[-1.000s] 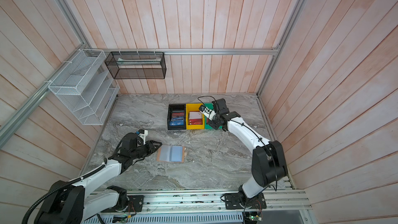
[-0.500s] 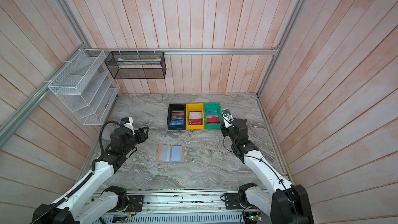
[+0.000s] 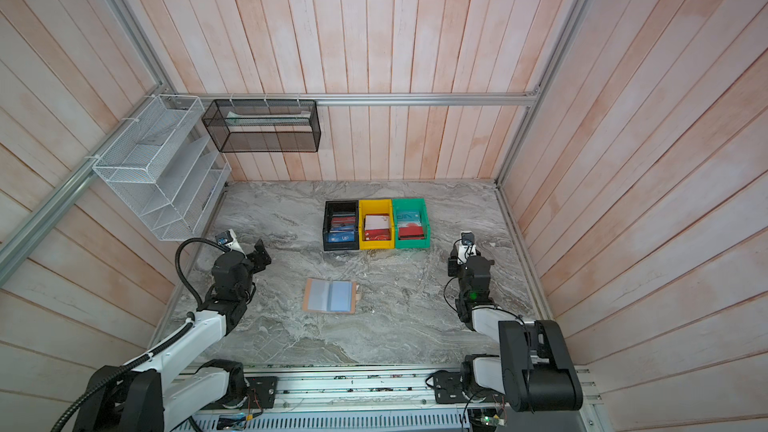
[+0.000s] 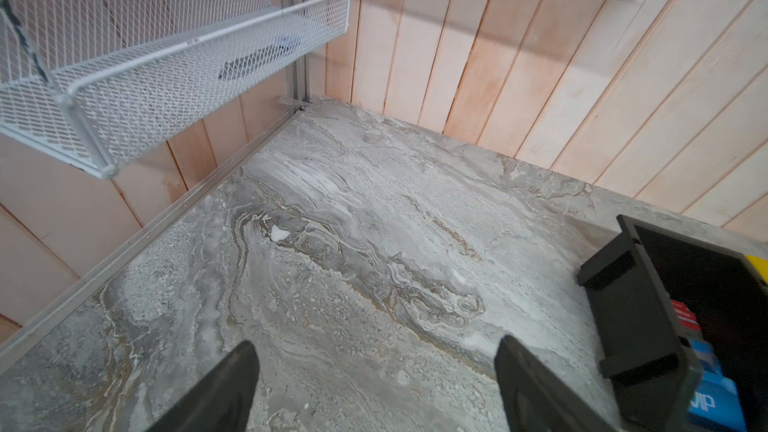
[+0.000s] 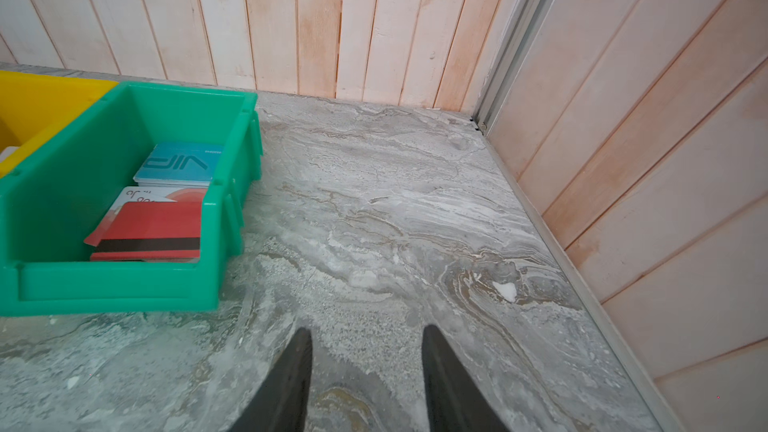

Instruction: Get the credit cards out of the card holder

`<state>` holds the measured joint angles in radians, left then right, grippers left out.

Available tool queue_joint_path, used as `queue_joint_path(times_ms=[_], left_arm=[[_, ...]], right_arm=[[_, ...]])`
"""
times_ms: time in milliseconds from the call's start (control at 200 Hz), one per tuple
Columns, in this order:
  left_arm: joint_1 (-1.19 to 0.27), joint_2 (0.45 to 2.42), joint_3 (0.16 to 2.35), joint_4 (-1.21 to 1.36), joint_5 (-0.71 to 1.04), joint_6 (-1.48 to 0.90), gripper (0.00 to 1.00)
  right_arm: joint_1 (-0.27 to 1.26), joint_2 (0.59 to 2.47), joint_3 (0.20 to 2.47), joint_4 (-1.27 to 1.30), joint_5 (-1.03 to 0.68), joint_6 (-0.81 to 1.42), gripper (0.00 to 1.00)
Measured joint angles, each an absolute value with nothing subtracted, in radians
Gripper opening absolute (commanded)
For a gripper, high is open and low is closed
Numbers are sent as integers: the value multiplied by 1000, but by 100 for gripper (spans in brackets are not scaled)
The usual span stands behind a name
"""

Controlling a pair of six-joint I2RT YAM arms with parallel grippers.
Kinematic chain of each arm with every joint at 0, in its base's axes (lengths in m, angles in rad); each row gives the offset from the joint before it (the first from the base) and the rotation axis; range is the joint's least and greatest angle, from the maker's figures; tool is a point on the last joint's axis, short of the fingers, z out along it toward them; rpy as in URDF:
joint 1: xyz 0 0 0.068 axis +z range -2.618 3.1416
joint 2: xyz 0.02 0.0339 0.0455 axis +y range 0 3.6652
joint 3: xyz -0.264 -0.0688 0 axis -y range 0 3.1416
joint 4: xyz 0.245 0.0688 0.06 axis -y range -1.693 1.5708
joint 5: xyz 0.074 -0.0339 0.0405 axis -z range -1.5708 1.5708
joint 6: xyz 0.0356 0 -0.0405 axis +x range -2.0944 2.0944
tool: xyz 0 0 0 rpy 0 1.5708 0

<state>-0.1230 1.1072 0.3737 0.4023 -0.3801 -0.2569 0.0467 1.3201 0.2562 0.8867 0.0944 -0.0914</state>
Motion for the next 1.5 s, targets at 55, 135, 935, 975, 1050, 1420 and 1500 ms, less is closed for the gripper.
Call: queue_joint_path(times_ms=[55, 135, 935, 975, 1050, 1420, 1500], left_arm=[[-120, 1140, 369, 437, -394, -245, 100], [-112, 1192, 359, 496, -408, -221, 100], [-19, 1536, 237, 1119, -181, -62, 100], [-17, 1548, 237, 1099, -165, -57, 100], [-10, 1554, 242, 1112, -148, -53, 100], [0, 1552, 264, 1114, -119, -52, 100], [0, 1552, 265, 1114, -115, -52, 100]], right_arm=[[47, 1354, 257, 929, 88, -86, 45], [47, 1408, 265, 979, 78, -80, 45], [-17, 1515, 238, 1192, 16, -13, 51], [-17, 1515, 238, 1193, 16, -13, 51], [-18, 1515, 238, 1197, 12, -10, 52], [-22, 1515, 238, 1198, 2, -1, 67], [-22, 1515, 238, 1198, 2, -1, 69]])
